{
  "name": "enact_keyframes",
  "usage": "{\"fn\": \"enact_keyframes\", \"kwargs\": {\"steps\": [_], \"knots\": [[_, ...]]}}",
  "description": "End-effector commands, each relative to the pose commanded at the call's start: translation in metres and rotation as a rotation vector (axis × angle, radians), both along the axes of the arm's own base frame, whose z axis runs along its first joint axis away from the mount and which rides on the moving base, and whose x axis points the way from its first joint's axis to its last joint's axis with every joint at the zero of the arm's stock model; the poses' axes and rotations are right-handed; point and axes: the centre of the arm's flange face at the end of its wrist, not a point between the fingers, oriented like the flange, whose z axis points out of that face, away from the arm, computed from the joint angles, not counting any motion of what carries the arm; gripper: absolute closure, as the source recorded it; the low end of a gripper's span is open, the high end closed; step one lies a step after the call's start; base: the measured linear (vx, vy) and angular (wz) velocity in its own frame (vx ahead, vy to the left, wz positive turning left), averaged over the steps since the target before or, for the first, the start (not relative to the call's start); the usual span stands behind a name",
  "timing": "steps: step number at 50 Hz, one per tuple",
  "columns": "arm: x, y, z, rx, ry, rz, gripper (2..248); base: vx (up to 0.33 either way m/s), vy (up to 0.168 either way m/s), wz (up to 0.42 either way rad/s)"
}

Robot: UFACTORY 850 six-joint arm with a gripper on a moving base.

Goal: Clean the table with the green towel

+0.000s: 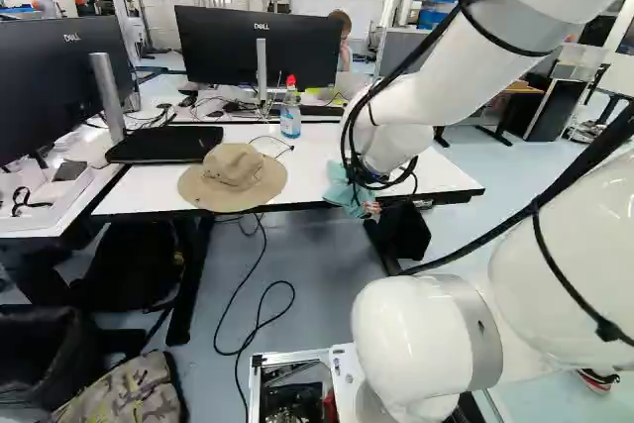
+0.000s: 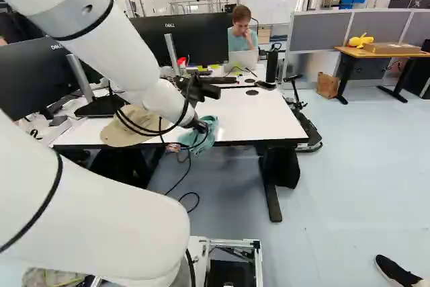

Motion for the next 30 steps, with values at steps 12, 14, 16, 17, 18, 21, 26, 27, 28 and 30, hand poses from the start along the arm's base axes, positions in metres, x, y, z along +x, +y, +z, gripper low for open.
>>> {"fn": "enact_keyframes", "kwargs": {"steps": [12,14,16,17,18,21,26,27,28,30], "knots": [[0.006,-0.018,0.001,0.000,0.004,-0.054,225,0.000,0.000,0.000],[0.008,-0.021,0.001,0.000,0.005,-0.062,225,0.000,0.000,0.000],[0.010,-0.024,0.001,0.001,0.006,-0.070,225,0.000,0.000,0.000],[0.012,-0.025,0.002,0.001,0.006,-0.073,225,0.000,0.000,0.000],[0.013,-0.026,0.002,0.001,0.007,-0.076,225,0.000,0.000,0.000],[0.018,-0.029,0.002,0.001,0.009,-0.081,225,0.000,0.000,0.000],[0.028,-0.030,0.003,0.001,0.012,-0.081,225,0.000,0.000,0.000],[0.030,-0.030,0.003,0.001,0.013,-0.080,225,0.000,0.000,0.000],[0.032,-0.030,0.003,0.001,0.013,-0.080,225,0.000,0.000,0.000],[0.036,-0.031,0.004,0.002,0.014,-0.079,225,0.000,0.000,0.000]]}}
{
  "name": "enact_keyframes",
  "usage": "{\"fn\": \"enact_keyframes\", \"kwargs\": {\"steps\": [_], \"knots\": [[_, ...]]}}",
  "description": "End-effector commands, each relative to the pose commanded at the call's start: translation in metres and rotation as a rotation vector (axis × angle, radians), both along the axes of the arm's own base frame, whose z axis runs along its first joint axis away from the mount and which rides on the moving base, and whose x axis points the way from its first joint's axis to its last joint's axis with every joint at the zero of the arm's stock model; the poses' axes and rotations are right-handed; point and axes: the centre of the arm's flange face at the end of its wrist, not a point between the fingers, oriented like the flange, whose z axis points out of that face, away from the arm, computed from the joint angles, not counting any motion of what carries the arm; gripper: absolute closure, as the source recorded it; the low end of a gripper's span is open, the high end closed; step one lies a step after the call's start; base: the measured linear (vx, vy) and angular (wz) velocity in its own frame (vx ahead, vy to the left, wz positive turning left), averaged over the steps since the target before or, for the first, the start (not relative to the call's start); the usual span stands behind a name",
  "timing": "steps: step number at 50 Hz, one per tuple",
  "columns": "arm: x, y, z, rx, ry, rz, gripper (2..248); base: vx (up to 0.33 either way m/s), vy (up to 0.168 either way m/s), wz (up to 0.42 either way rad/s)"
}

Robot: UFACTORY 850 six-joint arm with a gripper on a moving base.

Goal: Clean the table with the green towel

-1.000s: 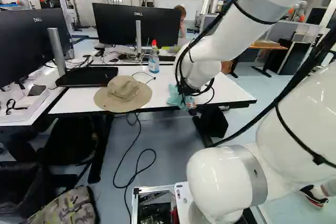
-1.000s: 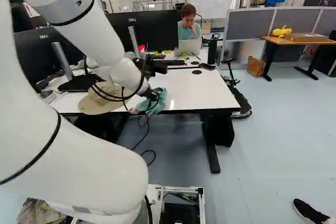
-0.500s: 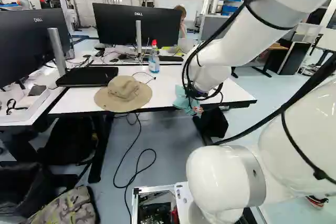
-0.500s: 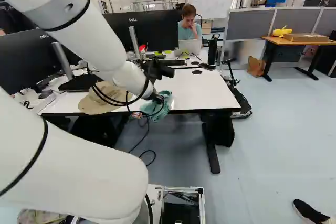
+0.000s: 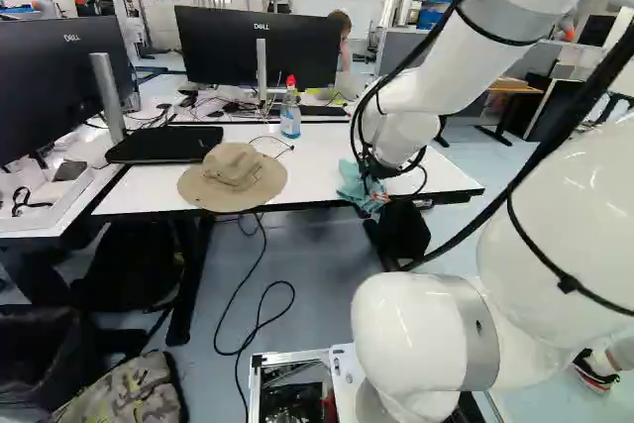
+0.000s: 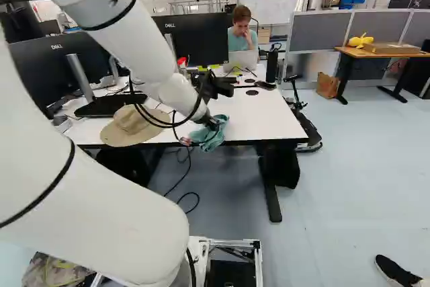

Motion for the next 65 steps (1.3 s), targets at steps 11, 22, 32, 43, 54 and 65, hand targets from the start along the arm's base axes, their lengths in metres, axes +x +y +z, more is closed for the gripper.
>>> {"fn": "enact_keyframes", "kwargs": {"steps": [11,22,32,43,54,65], "knots": [[0.023,-0.001,0.001,0.001,0.004,0.006,225,0.000,0.000,0.000],[0.046,-0.002,0.002,0.001,0.006,0.012,225,0.000,0.000,0.000],[0.067,-0.002,0.003,0.001,0.005,0.017,225,0.000,0.000,0.000],[0.090,-0.003,0.003,0.000,0.002,0.023,225,0.000,0.000,0.000],[0.112,-0.001,0.003,0.000,-0.002,0.032,225,0.000,0.000,0.000],[0.124,0.011,0.003,-0.001,-0.005,0.061,225,0.000,0.000,0.000]]}}
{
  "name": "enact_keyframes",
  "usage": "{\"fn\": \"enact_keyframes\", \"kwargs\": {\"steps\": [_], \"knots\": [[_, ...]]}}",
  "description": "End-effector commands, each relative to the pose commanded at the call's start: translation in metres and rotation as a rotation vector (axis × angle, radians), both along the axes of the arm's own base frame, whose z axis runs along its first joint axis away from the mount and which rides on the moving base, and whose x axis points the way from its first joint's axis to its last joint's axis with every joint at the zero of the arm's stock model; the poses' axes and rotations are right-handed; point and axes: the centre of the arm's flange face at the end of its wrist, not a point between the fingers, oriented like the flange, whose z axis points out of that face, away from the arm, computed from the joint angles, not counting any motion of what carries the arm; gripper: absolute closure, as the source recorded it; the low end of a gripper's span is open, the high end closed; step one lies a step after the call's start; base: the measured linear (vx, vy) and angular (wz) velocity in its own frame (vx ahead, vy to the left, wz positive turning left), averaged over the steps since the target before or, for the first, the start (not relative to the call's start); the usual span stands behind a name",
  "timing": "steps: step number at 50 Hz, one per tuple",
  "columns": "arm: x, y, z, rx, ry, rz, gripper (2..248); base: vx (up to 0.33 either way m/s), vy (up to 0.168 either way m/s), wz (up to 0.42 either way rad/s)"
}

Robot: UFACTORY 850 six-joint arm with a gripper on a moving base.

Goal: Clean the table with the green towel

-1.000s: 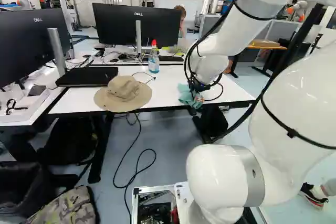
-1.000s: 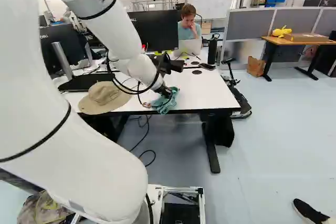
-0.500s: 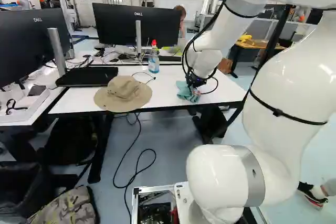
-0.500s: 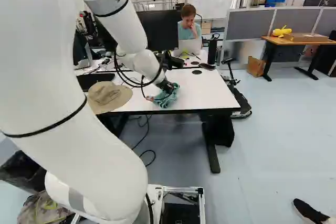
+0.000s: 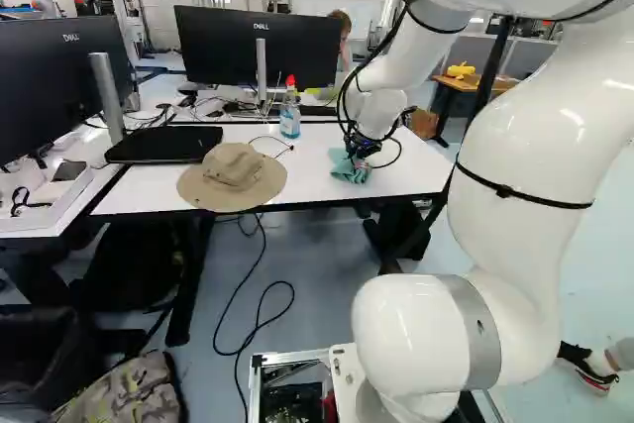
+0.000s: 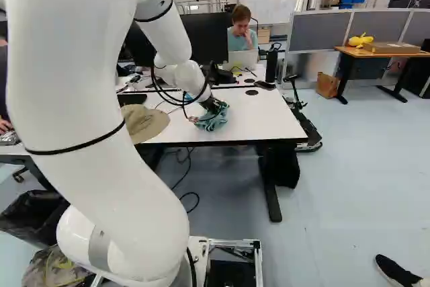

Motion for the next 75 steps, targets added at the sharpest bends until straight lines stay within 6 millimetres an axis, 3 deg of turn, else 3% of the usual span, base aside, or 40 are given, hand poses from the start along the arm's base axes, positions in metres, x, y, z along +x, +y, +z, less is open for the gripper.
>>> {"fn": "enact_keyframes", "kwargs": {"steps": [15,37,59,75], "knots": [[-0.003,0.023,0.000,0.000,0.001,0.047,225,0.000,0.000,0.000],[-0.044,0.037,0.000,0.000,0.009,0.077,225,0.000,0.000,0.000],[-0.089,0.037,-0.001,0.001,0.011,0.075,225,0.000,0.000,0.000],[-0.116,0.024,-0.003,0.000,0.007,0.040,225,0.000,0.000,0.000]]}}
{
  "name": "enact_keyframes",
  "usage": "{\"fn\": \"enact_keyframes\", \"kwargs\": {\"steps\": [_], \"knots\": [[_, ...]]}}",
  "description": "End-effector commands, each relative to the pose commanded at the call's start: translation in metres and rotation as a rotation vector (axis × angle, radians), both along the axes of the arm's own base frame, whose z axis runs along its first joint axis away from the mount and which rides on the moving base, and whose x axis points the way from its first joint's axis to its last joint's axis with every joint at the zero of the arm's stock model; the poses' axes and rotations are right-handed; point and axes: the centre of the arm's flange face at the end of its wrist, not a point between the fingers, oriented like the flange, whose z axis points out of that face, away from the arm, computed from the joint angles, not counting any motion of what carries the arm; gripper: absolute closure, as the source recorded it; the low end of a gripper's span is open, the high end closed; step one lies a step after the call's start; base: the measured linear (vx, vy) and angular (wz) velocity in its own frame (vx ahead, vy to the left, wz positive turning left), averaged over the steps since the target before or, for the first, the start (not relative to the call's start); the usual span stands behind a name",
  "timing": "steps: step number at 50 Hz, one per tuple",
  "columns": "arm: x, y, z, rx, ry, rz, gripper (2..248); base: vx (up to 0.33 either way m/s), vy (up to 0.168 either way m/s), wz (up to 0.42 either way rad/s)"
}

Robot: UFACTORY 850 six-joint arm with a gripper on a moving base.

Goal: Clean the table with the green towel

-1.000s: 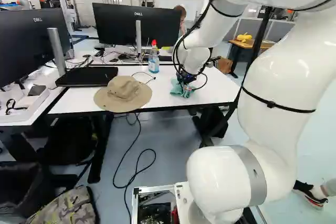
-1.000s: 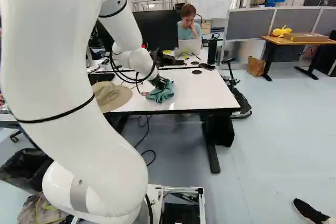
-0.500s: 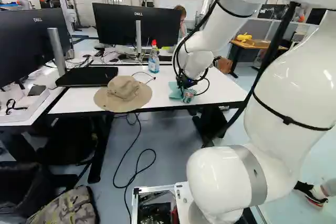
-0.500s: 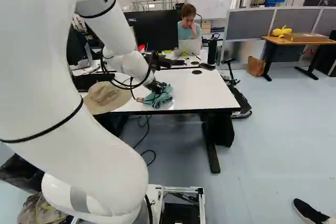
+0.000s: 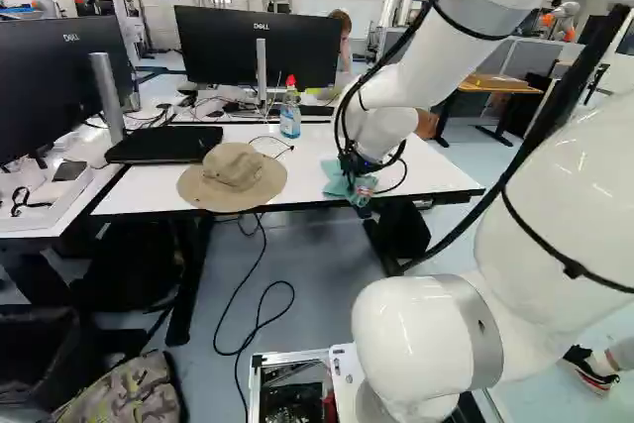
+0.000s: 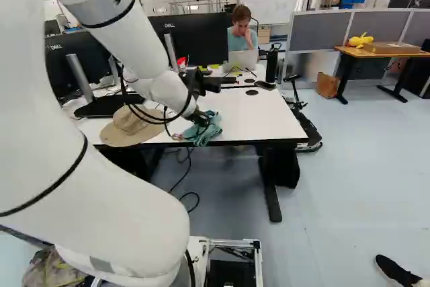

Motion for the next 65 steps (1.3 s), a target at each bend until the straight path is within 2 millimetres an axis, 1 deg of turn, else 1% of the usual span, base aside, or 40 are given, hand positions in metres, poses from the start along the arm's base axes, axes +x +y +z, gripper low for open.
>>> {"fn": "enact_keyframes", "kwargs": {"steps": [17,28,43,65], "knots": [[0.001,-0.025,0.000,0.000,0.001,-0.069,225,0.000,0.000,0.000],[0.010,-0.043,0.001,0.000,0.003,-0.111,225,0.000,0.000,0.000],[0.037,-0.057,0.002,0.000,0.004,-0.137,225,0.000,0.000,0.000],[0.082,-0.064,0.003,0.000,0.000,-0.133,225,0.000,0.000,0.000]]}}
